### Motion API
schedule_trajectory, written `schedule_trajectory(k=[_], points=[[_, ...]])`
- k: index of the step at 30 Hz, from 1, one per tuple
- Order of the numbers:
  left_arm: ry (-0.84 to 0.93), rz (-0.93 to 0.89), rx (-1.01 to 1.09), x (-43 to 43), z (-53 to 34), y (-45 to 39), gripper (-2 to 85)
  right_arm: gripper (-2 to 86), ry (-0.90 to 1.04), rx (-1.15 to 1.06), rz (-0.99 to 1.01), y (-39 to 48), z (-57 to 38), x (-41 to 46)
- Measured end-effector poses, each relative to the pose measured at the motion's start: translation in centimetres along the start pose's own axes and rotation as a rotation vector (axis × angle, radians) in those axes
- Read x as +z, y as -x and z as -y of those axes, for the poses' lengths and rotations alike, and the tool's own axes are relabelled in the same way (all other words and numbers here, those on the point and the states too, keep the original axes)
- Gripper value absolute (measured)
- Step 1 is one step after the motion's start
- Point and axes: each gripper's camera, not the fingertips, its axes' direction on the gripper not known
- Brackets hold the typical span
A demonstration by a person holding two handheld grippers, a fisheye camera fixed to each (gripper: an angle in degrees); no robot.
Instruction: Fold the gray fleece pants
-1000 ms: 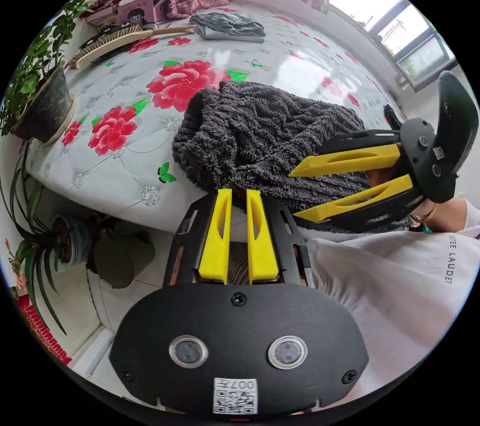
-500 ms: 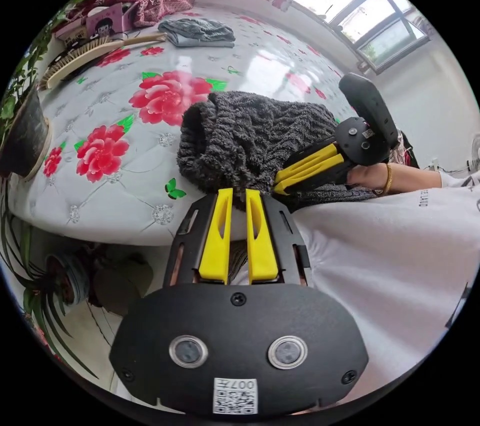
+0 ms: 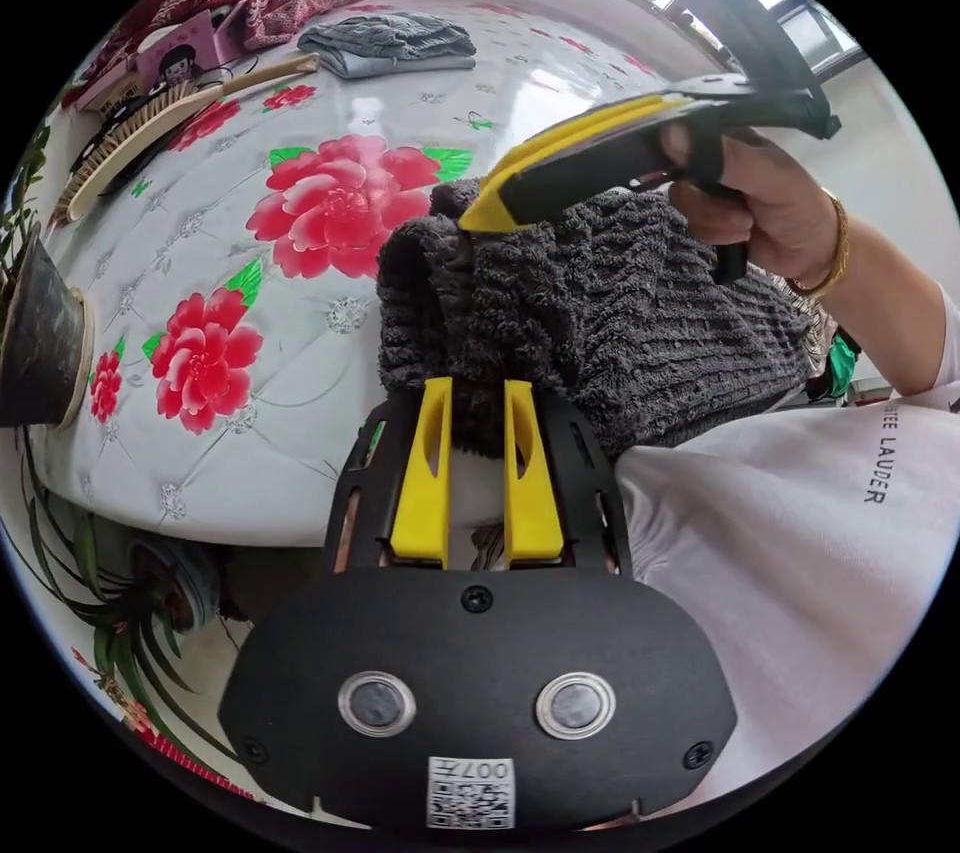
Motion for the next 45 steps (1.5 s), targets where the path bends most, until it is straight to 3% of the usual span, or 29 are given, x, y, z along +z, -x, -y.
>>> schedule_trajectory(k=[4, 9, 13, 15, 22, 29, 38, 45], points=[[0.006, 0.038, -0.007, -0.1, 0.9, 0.2, 6.0, 4.6, 0.169, -0.062, -0.218, 0.3, 3.1, 4.1], [-0.056, 0.107, -0.026, -1.2, 1.1, 0.7, 4.8, 2.3, -0.041, -0.043, -0.159, -0.8, 4.0, -0.8], [0.023, 0.068, -0.104, 2.2, 2.4, 2.0, 5.3, 3.3, 0.117, 0.065, -0.128, -4.0, 4.2, 3.1], [-0.006, 0.052, -0.129, 2.4, 2.4, 2.2, 5.9, 4.1, 0.024, 0.091, -0.079, -4.8, 3.2, 1.9], [-0.006, 0.062, -0.144, 0.9, 1.7, 1.3, 7.5, 5.6, -0.271, 0.003, -0.019, -4.4, -5.5, -6.5], [0.007, 0.096, -0.154, 1.4, 1.4, -0.2, 7.8, 5.2, -0.136, 0.068, -0.017, -4.8, -18.5, -4.3], [0.012, 0.175, -0.122, 3.2, 1.5, -3.0, 7.8, 4.8, -0.004, 0.112, -0.004, -4.2, -25.0, 1.3], [0.005, 0.189, -0.154, 2.8, 1.1, -4.2, 8.3, 5.0, -0.250, 0.208, -0.010, -5.0, -32.1, -4.4]])
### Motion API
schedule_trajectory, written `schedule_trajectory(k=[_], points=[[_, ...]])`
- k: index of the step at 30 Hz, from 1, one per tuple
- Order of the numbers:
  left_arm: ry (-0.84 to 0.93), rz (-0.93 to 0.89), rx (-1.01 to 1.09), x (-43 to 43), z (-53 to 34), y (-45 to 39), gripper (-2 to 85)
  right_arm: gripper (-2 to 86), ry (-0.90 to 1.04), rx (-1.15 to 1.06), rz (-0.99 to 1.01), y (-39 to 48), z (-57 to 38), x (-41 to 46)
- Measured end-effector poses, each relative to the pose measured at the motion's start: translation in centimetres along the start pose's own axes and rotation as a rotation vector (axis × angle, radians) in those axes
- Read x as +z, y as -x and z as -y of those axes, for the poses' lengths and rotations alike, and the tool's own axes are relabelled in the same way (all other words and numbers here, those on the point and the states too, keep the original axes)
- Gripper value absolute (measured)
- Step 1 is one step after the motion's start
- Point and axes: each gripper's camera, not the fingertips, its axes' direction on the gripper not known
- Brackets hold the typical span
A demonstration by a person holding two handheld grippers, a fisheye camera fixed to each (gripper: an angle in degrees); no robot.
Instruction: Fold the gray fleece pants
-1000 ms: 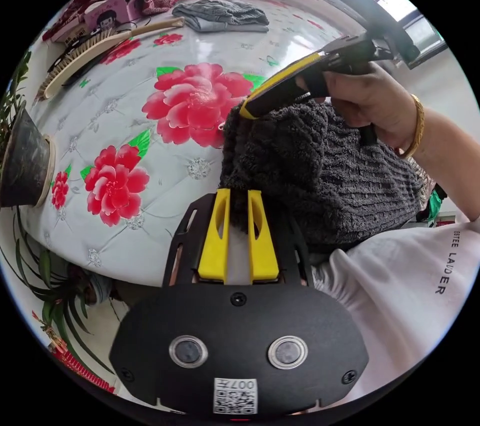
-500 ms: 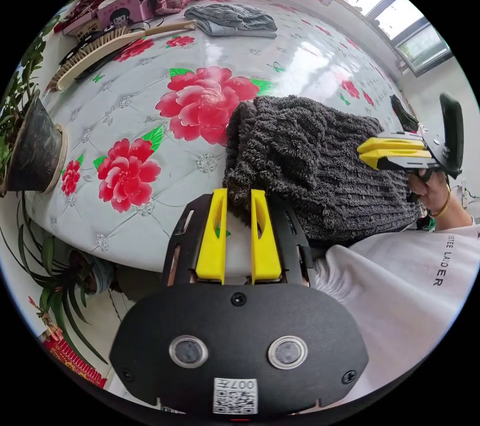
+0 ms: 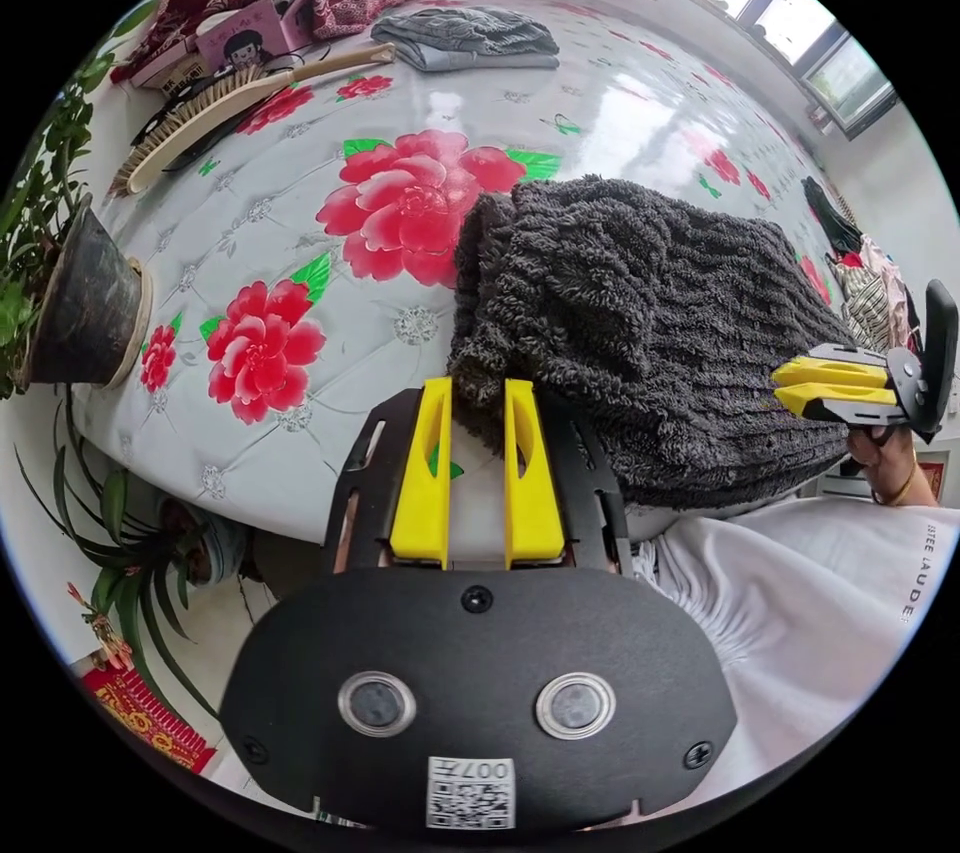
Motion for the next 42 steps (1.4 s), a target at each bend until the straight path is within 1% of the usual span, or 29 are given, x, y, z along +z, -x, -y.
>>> schedule_trajectory(k=[2, 6, 9, 11, 12, 14, 15, 17, 18, 20, 21, 23, 26, 29, 33, 35, 36, 39, 40, 41, 42], points=[[-0.002, 0.021, -0.002, -0.3, -0.2, -0.7, 8.4, 5.1, -0.098, 0.094, -0.026, -2.0, -3.8, -3.1], [0.005, 0.047, -0.007, -0.5, -0.3, -1.8, 8.3, 5.3, -0.218, 0.275, -0.067, -5.6, -11.2, -7.4], [0.013, 0.074, -0.004, 0.0, -0.3, -2.9, 8.3, 5.5, -0.312, 0.457, -0.105, -8.6, -18.8, -11.0], [0.014, 0.088, -0.005, 0.4, -0.3, -3.7, 8.1, 5.8, -0.400, 0.636, -0.154, -10.8, -25.9, -13.9], [0.015, 0.092, -0.007, 0.4, -0.2, -3.9, 8.1, 5.9, -0.424, 0.688, -0.173, -11.2, -27.8, -14.6], [0.028, 0.109, -0.024, 0.3, -0.1, -4.5, 8.1, 6.0, -0.552, 0.920, -0.267, -12.5, -36.1, -17.9], [0.031, 0.113, -0.032, 0.3, -0.1, -4.6, 8.1, 6.0, -0.589, 0.979, -0.281, -12.7, -38.2, -18.6], [0.029, 0.134, -0.059, -0.4, -0.3, -5.2, 8.1, 6.2, -0.742, 1.211, -0.310, -13.3, -47.0, -21.0], [0.026, 0.140, -0.068, -0.6, -0.5, -5.4, 8.0, 6.2, -0.781, 1.266, -0.309, -13.4, -49.2, -21.4], [-0.017, 0.154, -0.116, -2.6, -1.5, -5.9, 7.6, 6.2, -0.931, 1.444, -0.276, -13.4, -57.2, -22.2], [-0.040, 0.153, -0.129, -3.4, -1.9, -6.1, 7.1, 6.2, -0.960, 1.478, -0.266, -13.4, -58.9, -22.3], [-0.143, 0.165, -0.163, -6.4, -3.6, -6.9, 5.5, 6.0, -1.037, 1.560, -0.233, -13.8, -64.2, -22.4], [-0.188, 0.138, -0.151, -8.1, -4.5, -8.4, 5.0, 5.9, -1.041, 1.613, -0.192, -15.9, -68.4, -22.3], [-0.155, 0.102, -0.126, -7.3, -3.8, -11.1, 5.1, 6.0, -1.018, 1.647, -0.122, -18.9, -70.7, -21.9], [-0.104, 0.043, -0.076, -4.9, -2.6, -15.7, 5.1, 4.9, -0.985, 1.665, 0.016, -22.8, -71.5, -21.1], [-0.068, 0.046, -0.031, -3.2, -1.9, -18.7, 5.0, 2.4, -0.943, 1.608, 0.077, -24.8, -70.5, -22.1], [-0.054, 0.050, -0.021, -2.8, -1.7, -19.4, 5.0, 1.8, -0.940, 1.581, 0.072, -25.0, -70.0, -22.8], [0.010, 0.096, 0.018, -0.7, -1.2, -21.9, 4.4, 0.3, -1.030, 1.304, 0.091, -25.1, -66.5, -28.5], [0.047, 0.126, 0.026, 0.2, -1.1, -22.6, 3.9, 0.1, -1.081, 1.127, 0.102, -24.4, -64.5, -31.6], [0.082, 0.159, 0.025, 1.1, -1.0, -23.0, 2.8, 0.0, -1.101, 0.949, 0.062, -22.8, -62.4, -35.1], [0.093, 0.169, 0.026, 1.4, -1.0, -23.2, 2.3, -0.1, -1.103, 0.876, 0.022, -21.8, -61.6, -36.7]])
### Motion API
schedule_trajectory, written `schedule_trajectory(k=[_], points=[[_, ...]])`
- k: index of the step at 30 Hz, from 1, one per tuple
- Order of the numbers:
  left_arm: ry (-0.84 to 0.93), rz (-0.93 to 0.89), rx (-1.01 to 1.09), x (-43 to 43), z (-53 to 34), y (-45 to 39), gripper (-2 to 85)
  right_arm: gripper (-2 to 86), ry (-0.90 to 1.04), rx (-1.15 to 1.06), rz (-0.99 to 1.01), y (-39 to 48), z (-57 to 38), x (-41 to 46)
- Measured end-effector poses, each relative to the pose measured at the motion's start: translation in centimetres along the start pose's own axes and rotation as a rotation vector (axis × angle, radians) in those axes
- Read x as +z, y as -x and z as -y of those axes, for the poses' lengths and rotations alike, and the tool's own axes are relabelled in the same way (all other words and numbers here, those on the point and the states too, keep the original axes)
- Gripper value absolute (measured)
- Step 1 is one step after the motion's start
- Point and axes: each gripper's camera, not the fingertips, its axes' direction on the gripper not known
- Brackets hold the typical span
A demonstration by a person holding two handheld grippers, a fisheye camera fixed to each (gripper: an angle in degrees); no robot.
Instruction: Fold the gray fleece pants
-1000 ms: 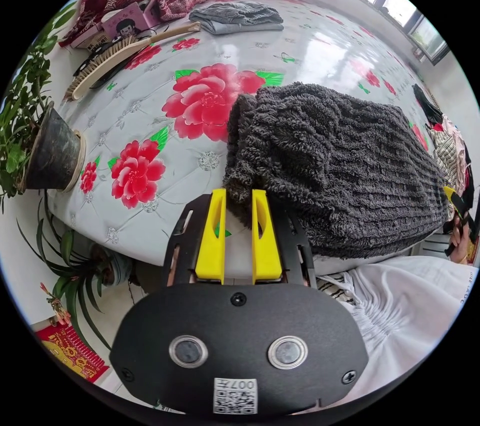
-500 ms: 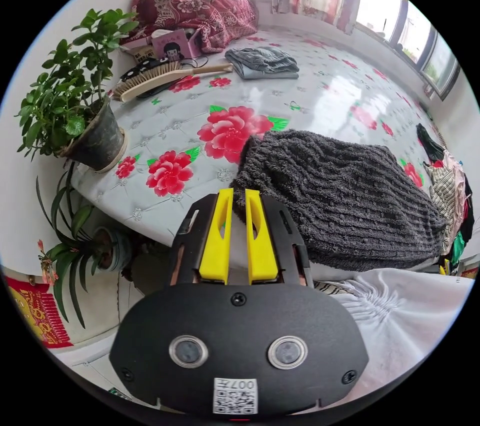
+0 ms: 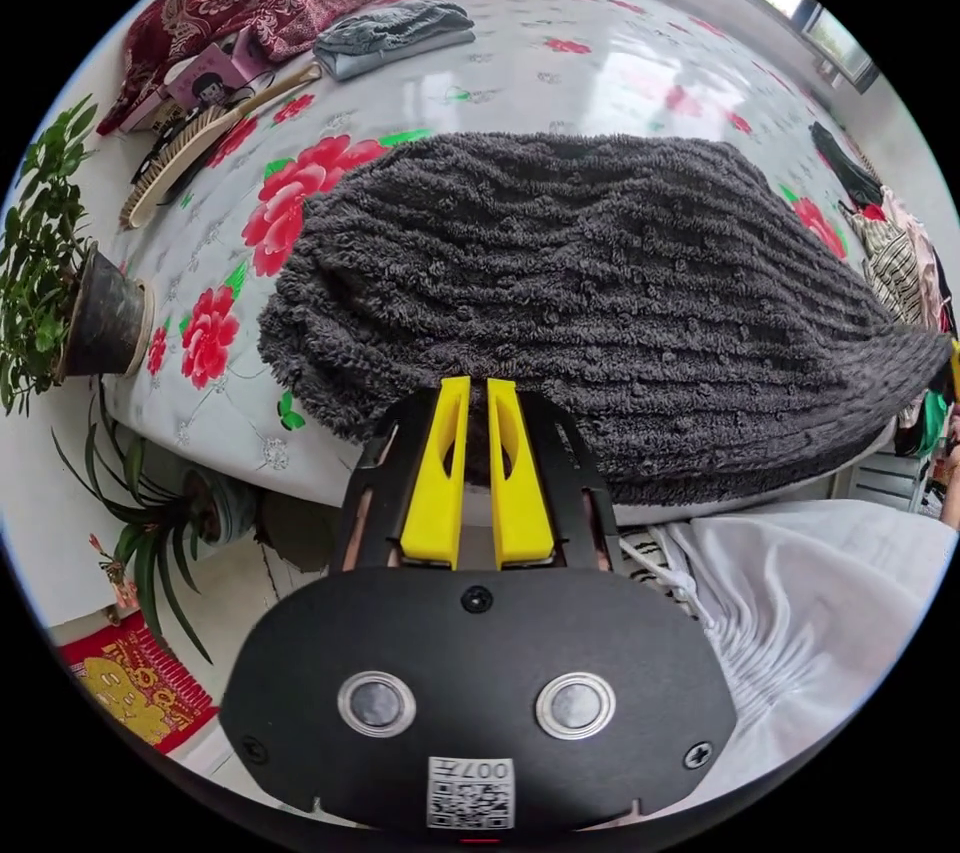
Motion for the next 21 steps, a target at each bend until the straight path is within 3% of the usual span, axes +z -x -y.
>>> schedule_trajectory(k=[2, 4, 6, 10, 13, 16, 21], points=[[-0.011, 0.012, 0.006, 0.2, -0.1, -0.9, 1.0, -0.2, -0.032, -0.230, -0.012, 5.0, 1.0, -2.6], [-0.018, 0.010, 0.010, 0.1, 0.0, -1.5, 0.5, -0.2, -0.054, -0.236, -0.055, 4.8, 0.8, -4.3], [-0.027, 0.001, 0.015, 0.1, 0.1, -2.2, 0.3, -0.3, -0.037, -0.148, -0.134, 1.7, 0.3, -4.7], [-0.012, 0.065, 0.064, 0.4, 0.6, -4.1, 0.0, -0.2, 0.124, 0.244, -0.308, -11.1, -4.0, -2.4], [0.002, 0.098, 0.108, 0.4, 1.1, -5.3, -0.2, -0.2, 0.074, 0.503, -0.194, -17.1, -7.9, -3.1], [0.015, 0.108, 0.118, 0.5, 1.6, -6.2, -0.2, 0.0, -0.052, 0.527, -0.019, -17.7, -8.6, -4.3], [0.024, 0.129, 0.129, 0.7, 2.3, -7.6, -0.5, 0.7, 0.002, 0.580, -0.049, -18.5, -7.2, -2.8]])
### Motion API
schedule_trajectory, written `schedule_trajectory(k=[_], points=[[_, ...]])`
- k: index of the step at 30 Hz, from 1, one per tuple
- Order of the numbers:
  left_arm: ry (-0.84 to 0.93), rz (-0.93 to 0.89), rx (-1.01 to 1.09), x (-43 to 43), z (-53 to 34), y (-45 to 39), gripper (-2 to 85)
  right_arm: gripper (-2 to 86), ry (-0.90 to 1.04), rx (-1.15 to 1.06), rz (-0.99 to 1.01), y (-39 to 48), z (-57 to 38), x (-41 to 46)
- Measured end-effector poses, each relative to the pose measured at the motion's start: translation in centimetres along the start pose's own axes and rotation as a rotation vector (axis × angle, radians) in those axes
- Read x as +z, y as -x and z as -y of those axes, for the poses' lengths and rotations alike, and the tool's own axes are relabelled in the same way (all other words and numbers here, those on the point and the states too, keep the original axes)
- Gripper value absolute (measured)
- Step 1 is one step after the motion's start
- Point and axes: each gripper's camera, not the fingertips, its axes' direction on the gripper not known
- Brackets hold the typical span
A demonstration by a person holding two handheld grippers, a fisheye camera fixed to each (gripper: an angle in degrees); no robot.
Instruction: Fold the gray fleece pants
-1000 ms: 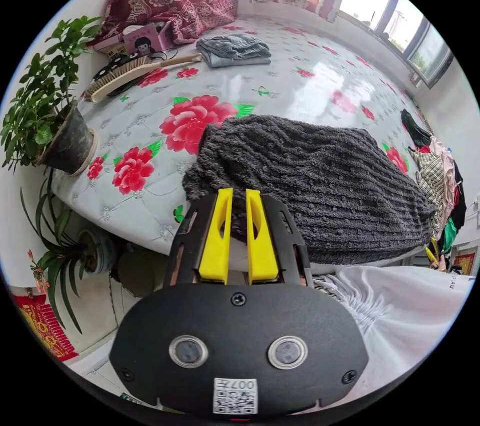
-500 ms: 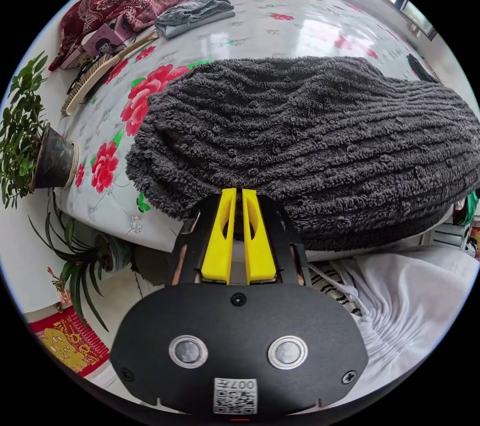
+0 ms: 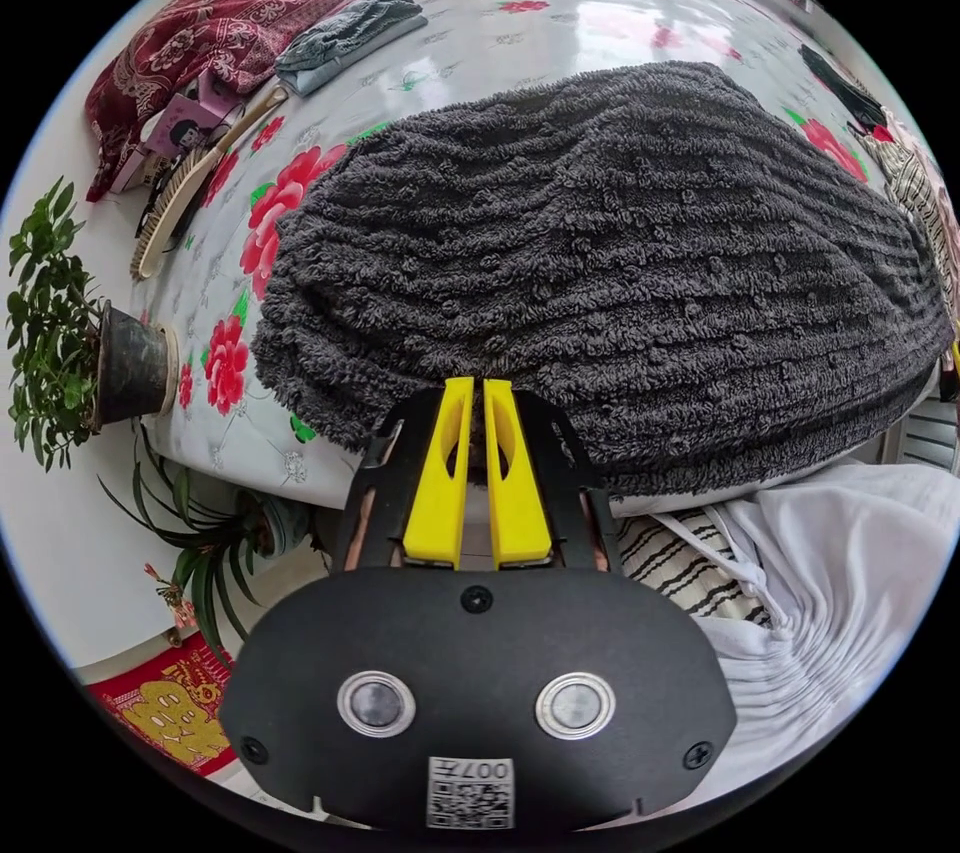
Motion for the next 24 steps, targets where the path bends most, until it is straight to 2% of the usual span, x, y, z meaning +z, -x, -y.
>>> schedule_trajectory(k=[3, 5, 6, 8, 11, 14, 18, 21, 23, 24], points=[[0.001, 0.014, 0.005, 0.0, 0.4, -0.7, -0.5, 0.4, -0.018, -0.025, 0.021, 1.5, 0.7, 1.4], [0.004, 0.014, 0.002, -0.1, 0.6, -1.1, -0.6, 0.0, 0.088, -0.416, -0.015, 9.3, -0.8, 4.1], [0.004, 0.013, 0.000, -0.1, 0.7, -1.1, -0.6, -0.1, 0.153, -0.536, -0.022, 11.7, -1.9, 5.2], [0.004, 0.008, -0.012, -0.1, 0.9, -1.3, -0.6, -0.2, 0.515, -0.919, -0.024, 18.7, -7.7, 10.1], [0.005, 0.010, -0.028, 0.0, 1.2, -1.7, -0.7, -0.2, 0.826, -1.091, -0.075, 20.6, -14.3, 15.1], [0.011, 0.020, -0.038, 0.0, 1.6, -2.1, -0.8, -0.2, 0.896, -1.075, -0.165, 18.5, -16.5, 18.4], [0.012, 0.028, -0.030, 0.0, 1.8, -2.5, -0.8, -0.2, 0.787, -0.941, -0.151, 16.7, -14.0, 18.2], [0.015, 0.017, -0.033, 0.0, 2.1, -2.4, -0.8, -0.2, 0.507, -0.762, -0.031, 15.6, -8.5, 12.3], [0.018, 0.013, -0.037, 0.1, 2.3, -2.4, -0.8, -0.2, 0.234, -0.596, 0.031, 12.9, -4.4, 5.4], [0.019, 0.014, -0.037, 0.1, 2.3, -2.4, -0.8, -0.2, 0.170, -0.554, 0.041, 12.0, -3.6, 3.7]])
